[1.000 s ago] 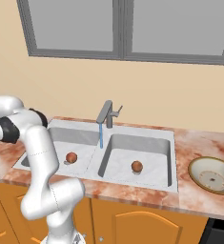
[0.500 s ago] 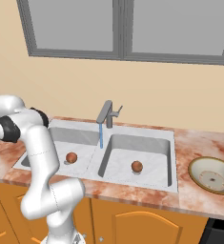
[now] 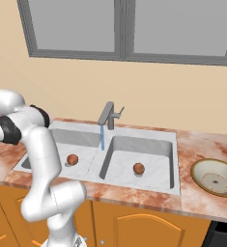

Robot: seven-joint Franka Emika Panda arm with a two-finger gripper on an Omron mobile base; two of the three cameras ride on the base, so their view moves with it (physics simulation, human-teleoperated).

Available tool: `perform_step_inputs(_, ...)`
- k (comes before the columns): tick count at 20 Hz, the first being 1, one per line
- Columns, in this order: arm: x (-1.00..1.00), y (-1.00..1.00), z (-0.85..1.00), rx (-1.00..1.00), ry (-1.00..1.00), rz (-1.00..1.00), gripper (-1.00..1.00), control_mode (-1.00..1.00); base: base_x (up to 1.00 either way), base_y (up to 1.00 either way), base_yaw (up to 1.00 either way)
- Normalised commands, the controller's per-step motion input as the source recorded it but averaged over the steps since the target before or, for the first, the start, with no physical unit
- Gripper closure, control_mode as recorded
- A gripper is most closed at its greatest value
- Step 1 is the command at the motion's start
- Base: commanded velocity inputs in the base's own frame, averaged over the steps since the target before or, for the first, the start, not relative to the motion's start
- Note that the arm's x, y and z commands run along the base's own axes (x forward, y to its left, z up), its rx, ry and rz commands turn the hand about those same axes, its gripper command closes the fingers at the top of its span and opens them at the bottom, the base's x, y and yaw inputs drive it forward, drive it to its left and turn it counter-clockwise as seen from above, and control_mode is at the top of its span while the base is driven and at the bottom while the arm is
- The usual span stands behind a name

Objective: Pick the onions from the sink and place them in one bowl. Place the mushroom in the other bowl. Then turn off the sink faucet.

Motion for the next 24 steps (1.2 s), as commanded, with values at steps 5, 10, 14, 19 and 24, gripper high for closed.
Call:
perform_step_inputs(5, -0.19, -0.42, 0.64, 0.01, -0.01, 0.00, -1.00, -1.00, 0.00, 0.00, 0.00)
perform_step_inputs(10, -0.27, -0.68, 0.42, 0.05, 0.00, -0.01, -1.00, -1.00, 0.00, 0.00, 0.00)
perform_step_inputs(14, -0.42, -0.73, 0.37, 0.07, 0.00, -0.03, -1.00, -1.00, 0.00, 0.00, 0.00)
perform_step_inputs(19, -0.45, -0.80, 0.26, 0.07, 0.00, -0.03, -1.00, -1.00, 0.00, 0.00, 0.00)
perform_step_inputs(24, -0.43, -0.93, 0.14, 0.09, 0.00, -0.05, -1.00, -1.00, 0.00, 0.00, 0.00)
